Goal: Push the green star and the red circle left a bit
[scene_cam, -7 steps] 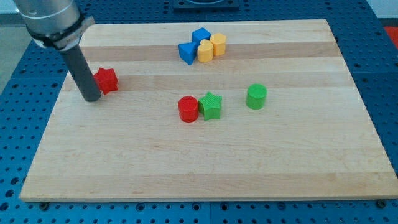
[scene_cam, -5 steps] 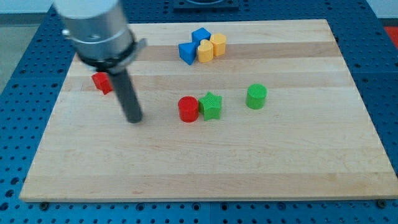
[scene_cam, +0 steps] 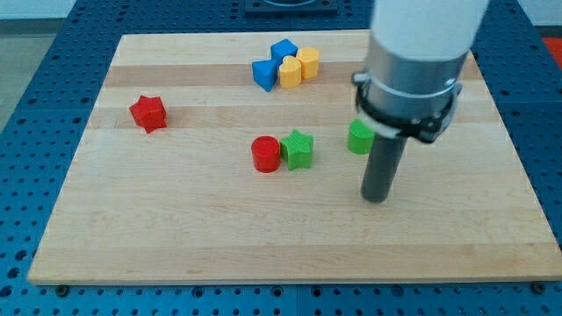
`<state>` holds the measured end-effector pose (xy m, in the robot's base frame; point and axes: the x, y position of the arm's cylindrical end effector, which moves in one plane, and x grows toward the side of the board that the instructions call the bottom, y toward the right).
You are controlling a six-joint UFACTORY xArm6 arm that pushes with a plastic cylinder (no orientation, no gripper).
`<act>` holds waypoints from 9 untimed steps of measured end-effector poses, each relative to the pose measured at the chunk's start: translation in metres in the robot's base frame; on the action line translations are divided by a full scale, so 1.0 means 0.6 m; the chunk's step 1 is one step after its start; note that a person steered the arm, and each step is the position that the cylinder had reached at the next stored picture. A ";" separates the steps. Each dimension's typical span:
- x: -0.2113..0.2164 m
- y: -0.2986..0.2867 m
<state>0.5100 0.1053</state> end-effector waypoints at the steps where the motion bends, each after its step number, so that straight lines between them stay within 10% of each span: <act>1: -0.069 -0.041; 9: -0.074 -0.288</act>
